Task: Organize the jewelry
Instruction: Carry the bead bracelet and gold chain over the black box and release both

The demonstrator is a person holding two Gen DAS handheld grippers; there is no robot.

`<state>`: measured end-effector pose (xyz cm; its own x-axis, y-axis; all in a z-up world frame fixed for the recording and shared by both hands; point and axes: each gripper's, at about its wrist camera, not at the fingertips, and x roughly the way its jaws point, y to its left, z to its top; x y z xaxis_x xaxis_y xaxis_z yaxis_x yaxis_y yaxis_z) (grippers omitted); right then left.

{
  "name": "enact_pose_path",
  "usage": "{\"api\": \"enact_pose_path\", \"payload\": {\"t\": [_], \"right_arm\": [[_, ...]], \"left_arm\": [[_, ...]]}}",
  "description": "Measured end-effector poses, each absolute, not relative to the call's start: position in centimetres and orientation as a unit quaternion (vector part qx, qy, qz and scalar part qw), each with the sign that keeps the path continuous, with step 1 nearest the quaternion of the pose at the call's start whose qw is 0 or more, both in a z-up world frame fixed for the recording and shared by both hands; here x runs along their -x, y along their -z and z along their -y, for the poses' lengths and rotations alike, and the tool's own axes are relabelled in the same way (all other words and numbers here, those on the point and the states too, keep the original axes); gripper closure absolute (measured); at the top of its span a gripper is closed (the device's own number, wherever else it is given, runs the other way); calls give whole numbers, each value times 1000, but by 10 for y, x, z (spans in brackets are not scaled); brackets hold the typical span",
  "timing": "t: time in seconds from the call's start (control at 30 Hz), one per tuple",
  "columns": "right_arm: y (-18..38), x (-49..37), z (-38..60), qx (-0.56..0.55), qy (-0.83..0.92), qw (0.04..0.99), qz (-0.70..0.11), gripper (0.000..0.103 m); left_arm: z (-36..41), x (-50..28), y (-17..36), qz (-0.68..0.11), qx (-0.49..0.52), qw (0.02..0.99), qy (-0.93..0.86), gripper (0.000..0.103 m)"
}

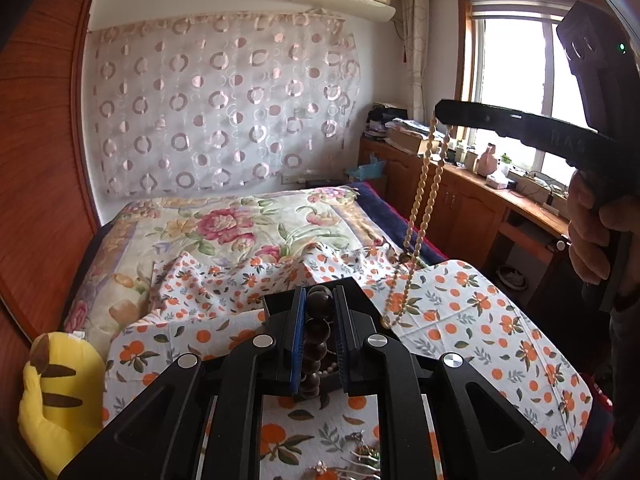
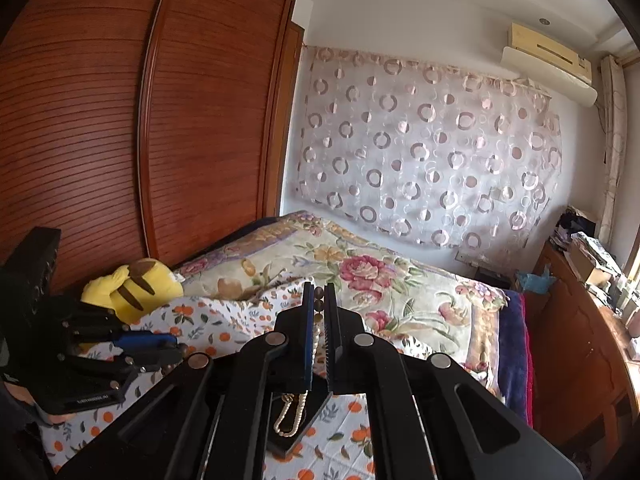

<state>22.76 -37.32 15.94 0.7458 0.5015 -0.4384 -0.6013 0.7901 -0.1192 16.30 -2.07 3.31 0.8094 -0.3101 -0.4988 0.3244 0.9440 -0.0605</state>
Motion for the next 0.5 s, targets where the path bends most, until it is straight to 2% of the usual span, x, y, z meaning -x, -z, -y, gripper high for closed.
{"api": "enact_pose_path", "payload": {"t": [0.23,0.5], "right_arm": [[-125,-242,368,119,-318,912,-231,98],[-52,-253,360,118,-327,886,-307,97]], "left_arm": [[27,-188,-28,-271,-21,947,169,91],[35,-221,-14,-286,-25,942,171,91]]}}
